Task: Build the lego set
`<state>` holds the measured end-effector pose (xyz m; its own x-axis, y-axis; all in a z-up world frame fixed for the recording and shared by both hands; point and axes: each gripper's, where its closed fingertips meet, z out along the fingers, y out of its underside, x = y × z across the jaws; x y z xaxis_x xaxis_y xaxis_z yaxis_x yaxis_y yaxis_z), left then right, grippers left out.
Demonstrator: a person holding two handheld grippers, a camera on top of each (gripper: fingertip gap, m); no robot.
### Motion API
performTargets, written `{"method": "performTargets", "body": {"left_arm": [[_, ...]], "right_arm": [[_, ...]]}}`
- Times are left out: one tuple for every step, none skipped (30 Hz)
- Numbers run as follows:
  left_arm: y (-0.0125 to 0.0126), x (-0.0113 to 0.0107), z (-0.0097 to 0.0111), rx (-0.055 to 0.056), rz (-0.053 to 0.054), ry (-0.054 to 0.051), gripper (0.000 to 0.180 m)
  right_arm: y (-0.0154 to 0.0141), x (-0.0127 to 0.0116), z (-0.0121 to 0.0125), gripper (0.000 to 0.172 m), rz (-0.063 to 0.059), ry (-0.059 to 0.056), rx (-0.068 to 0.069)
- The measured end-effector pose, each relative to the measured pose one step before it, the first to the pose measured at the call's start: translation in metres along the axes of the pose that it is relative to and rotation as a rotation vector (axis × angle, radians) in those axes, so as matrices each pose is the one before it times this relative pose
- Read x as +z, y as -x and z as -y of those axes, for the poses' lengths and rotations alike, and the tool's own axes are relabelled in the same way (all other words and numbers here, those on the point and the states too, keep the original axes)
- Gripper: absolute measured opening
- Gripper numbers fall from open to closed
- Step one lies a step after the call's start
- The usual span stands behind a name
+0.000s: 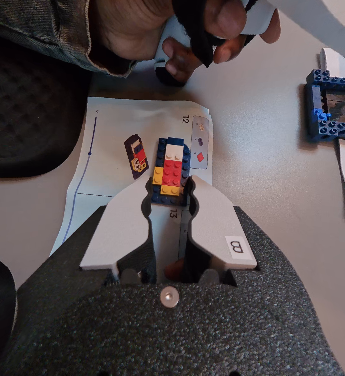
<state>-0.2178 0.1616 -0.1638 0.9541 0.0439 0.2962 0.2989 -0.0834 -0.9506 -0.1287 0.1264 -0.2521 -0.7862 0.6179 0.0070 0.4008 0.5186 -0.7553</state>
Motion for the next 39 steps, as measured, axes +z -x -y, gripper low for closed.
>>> {"method": "performTargets", "body": {"left_arm": [[-0.00036, 0.00004, 0.00004, -0.0001, -0.0020, -0.0005, 0.031], [-0.00035, 0.00001, 0.00011, -0.0004, -0.0015, -0.0003, 0.031], [-0.00025, 0.00002, 0.00004, -0.0005, -0.0016, -0.0003, 0.031], [-0.00034, 0.00000, 0.00009, 0.0001, -0.0018, -0.0002, 0.031], [-0.00032, 0.00006, -0.00001, 0.0007, -0.0011, 0.0004, 0.031], [-0.00006, 0.00006, -0.00008, 0.0011, -0.0003, 0.0005, 0.031], [-0.00014, 0.00000, 0.00017, 0.0015, 0.0001, -0.0003, 0.031], [-0.00005, -0.00006, 0.00011, 0.0018, 0.0003, -0.0007, 0.031], [-0.00025, 0.00000, 0.00016, 0.0013, -0.0007, -0.0002, 0.031], [-0.00018, 0.00007, -0.00008, 0.0007, -0.0010, 0.0005, 0.031], [-0.00037, 0.00013, -0.00005, 0.0008, -0.0015, 0.0008, 0.031], [-0.00015, 0.00003, -0.00015, 0.0011, -0.0009, 0.0010, 0.031], [-0.00021, 0.00006, -0.00001, 0.0014, -0.0006, 0.0004, 0.031], [-0.00025, 0.00008, 0.00004, 0.0011, -0.0008, 0.0001, 0.031], [-0.00037, -0.00002, 0.00010, 0.0016, -0.0011, 0.0000, 0.031], [-0.00025, 0.00007, 0.00001, 0.0013, -0.0009, 0.0002, 0.031], [-0.00029, 0.00008, -0.00009, 0.0008, -0.0012, 0.0003, 0.031], [-0.00039, 0.00005, -0.00006, 0.0012, -0.0012, 0.0006, 0.030], [-0.00022, 0.00021, -0.00011, 0.0022, -0.0005, 0.0012, 0.030], [-0.00007, 0.00009, -0.00013, 0.0024, -0.0002, 0.0015, 0.030], [-0.00021, 0.00010, -0.00025, 0.0021, -0.0005, 0.0014, 0.030], [-0.00016, 0.00013, -0.00005, 0.0016, -0.0004, 0.0008, 0.030], [-0.00013, -0.00001, 0.00003, 0.0010, 0.0001, 0.0001, 0.030], [-0.00011, -0.00008, 0.00009, 0.0011, 0.0002, -0.0005, 0.030], [0.00012, -0.00011, 0.00034, 0.0013, 0.0014, -0.0015, 0.030], [0.00021, -0.00024, 0.00060, 0.0009, 0.0029, -0.0039, 0.030], [0.00018, -0.00037, 0.00103, 0.0010, 0.0020, -0.0065, 0.030], [0.00004, -0.00042, 0.00123, 0.0003, 0.0015, -0.0072, 0.031], [-0.00003, -0.00039, 0.00102, 0.0005, 0.0000, -0.0061, 0.030], [0.00009, -0.00018, 0.00058, 0.0001, 0.0010, -0.0032, 0.030], [0.00033, -0.00004, 0.00011, 0.0004, 0.0023, -0.0009, 0.030], [0.00025, -0.00001, -0.00001, 0.0006, 0.0016, 0.0001, 0.030], [-0.00010, 0.00006, -0.00009, 0.0005, -0.0003, 0.0005, 0.030], [-0.00021, 0.00020, -0.00020, 0.0009, -0.0006, 0.0013, 0.030], [-0.00003, 0.00010, -0.00021, 0.0018, 0.0003, 0.0013, 0.030], [0.00012, -0.00003, -0.00007, 0.0012, 0.0010, 0.0003, 0.030], [0.00014, 0.00003, -0.00004, -0.0006, 0.0004, -0.0002, 0.030], [0.00018, -0.00004, 0.00003, -0.0012, 0.0003, -0.0006, 0.031], [0.00034, -0.00003, 0.00019, -0.0014, 0.0011, -0.0009, 0.031]], "right_arm": [[0.00001, 0.00000, -0.00001, 0.033, -0.0006, 0.0001, -0.0007], [0.00001, -0.00005, -0.00005, 0.033, -0.0003, 0.0001, -0.0004], [-0.00002, 0.00000, 0.00000, 0.033, -0.0001, 0.0000, -0.0001], [-0.00002, 0.00000, 0.00000, 0.033, -0.0001, 0.0000, -0.0001], [-0.00002, 0.00000, 0.00000, 0.033, -0.0001, 0.0000, -0.0001], [-0.00007, 0.00005, 0.00004, 0.033, 0.0001, 0.0000, 0.0001], [0.00004, 0.00000, 0.00001, 0.033, 0.0002, -0.0001, 0.0002], [0.00002, 0.00000, 0.00000, 0.034, 0.0001, 0.0000, 0.0001], [-0.00009, 0.00005, 0.00004, 0.033, 0.0000, 0.0000, -0.0001], [-0.00002, 0.00000, -0.00001, 0.033, -0.0001, 0.0001, -0.0001], [-0.00004, 0.00006, -0.00009, 0.034, -0.0002, 0.0001, -0.0002], [0.00004, 0.00000, -0.00001, 0.033, -0.0004, 0.0001, -0.0006], [-0.00006, -0.00001, -0.00002, 0.034, -0.0009, 0.0003, -0.0011], [-0.00003, 0.00005, 0.00003, 0.033, -0.0011, 0.0003, -0.0013], [-0.00001, 0.00000, -0.00001, 0.033, -0.0007, 0.0002, -0.0008], [0.00002, 0.00007, -0.00007, 0.034, 0.0001, 0.0000, 0.0001], [-0.00005, 0.00000, 0.00000, 0.033, 0.0004, -0.0001, 0.0005], [-0.00004, 0.00005, 0.00005, 0.034, 0.0002, -0.0001, 0.0002], [-0.00010, -0.00002, 0.00012, 0.034, -0.0001, 0.0000, -0.0001], [0.00002, 0.00001, 0.00001, 0.033, 0.0003, -0.0001, -0.0003], [0.00055, -0.00001, 0.00002, 0.033, 0.0045, -0.0005, -0.0015], [0.00117, -0.00015, 0.00022, 0.036, 0.0086, -0.0011, -0.0016], [0.00017, -0.00048, 0.00036, 0.040, 0.0027, -0.0035, 0.0023], [-0.00111, -0.00132, 0.00143, 0.052, -0.0046, -0.0123, 0.0067], [-0.00145, -0.00324, 0.00364, 0.062, -0.0047, -0.0300, 0.0101], [-0.00263, -0.00581, 0.00749, 0.067, -0.0093, -0.0549, 0.0138], [-0.00430, -0.00839, 0.01214, 0.071, -0.0168, -0.0825, 0.0150], [-0.00531, -0.01013, 0.01606, 0.072, -0.0216, -0.1059, 0.0145], [-0.00632, -0.01103, 0.01836, 0.072, -0.0274, -0.1194, 0.0165], [-0.00655, -0.01065, 0.01861, 0.072, -0.0288, -0.1197, 0.0221], [-0.00595, -0.00935, 0.01680, 0.072, -0.0231, -0.1066, 0.0272], [-0.00464, -0.00748, 0.01336, 0.072, -0.0147, -0.0818, 0.0273], [-0.00361, -0.00511, 0.00870, 0.073, -0.0095, -0.0485, 0.0216], [-0.00317, -0.00316, 0.00385, 0.075, -0.0081, -0.0155, 0.0121], [-0.00296, -0.00153, 0.00007, 0.077, -0.0103, 0.0093, 0.0011], [-0.00237, -0.00056, -0.00184, 0.080, -0.0117, 0.0211, -0.0096], [-0.00118, -0.00004, -0.00162, 0.083, -0.0087, 0.0199, -0.0169], [0.00015, -0.00020, -0.00030, 0.084, -0.0045, 0.0117, -0.0201], [0.00169, -0.00148, 0.00198, 0.083, 0.0024, 0.0006, -0.0297]]}}
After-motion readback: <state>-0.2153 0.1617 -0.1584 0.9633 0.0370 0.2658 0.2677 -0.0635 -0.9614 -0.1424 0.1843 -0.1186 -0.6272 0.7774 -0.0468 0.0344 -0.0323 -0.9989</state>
